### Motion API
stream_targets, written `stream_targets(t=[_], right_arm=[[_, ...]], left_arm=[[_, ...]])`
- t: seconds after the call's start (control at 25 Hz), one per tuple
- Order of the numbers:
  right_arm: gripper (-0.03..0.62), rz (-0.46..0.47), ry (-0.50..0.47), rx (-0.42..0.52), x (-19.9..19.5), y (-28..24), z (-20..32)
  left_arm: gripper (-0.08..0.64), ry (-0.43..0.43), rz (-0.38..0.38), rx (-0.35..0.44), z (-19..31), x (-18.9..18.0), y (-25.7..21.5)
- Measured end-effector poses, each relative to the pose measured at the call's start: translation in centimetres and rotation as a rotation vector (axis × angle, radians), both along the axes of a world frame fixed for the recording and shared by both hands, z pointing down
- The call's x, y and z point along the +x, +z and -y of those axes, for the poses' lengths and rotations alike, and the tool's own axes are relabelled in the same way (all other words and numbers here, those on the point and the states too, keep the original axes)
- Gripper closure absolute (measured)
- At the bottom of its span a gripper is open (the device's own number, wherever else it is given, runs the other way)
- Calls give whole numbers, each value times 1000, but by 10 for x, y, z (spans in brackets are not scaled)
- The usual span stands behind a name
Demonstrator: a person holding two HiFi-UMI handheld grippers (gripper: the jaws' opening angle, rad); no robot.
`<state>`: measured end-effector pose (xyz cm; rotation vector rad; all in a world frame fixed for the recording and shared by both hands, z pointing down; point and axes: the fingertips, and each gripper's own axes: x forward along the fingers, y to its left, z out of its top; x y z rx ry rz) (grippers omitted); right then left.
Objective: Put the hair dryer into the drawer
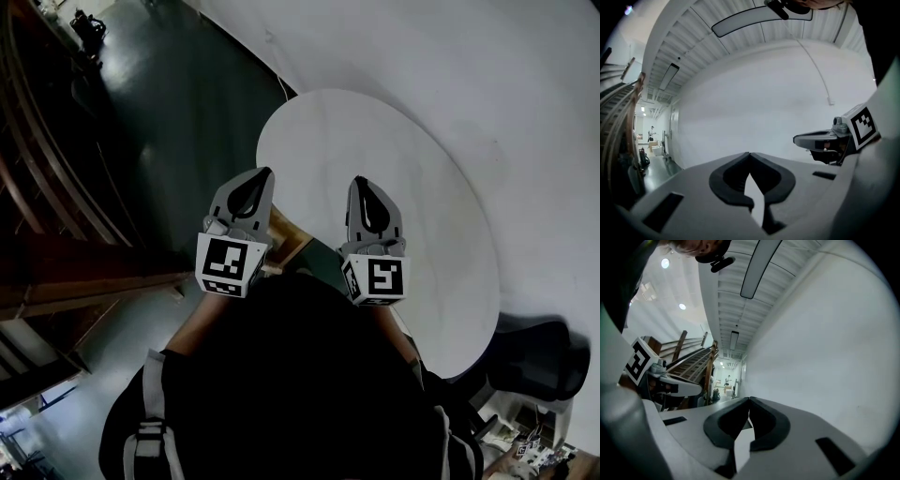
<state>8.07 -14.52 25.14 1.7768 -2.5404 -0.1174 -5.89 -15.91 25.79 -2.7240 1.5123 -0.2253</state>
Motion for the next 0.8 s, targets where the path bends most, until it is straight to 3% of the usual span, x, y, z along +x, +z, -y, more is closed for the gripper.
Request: stream_targets(t=[0.8], right_arm=[[569, 10, 18, -29, -10, 11, 14]], left_arm=[[552, 16, -2, -1, 16, -10, 4]])
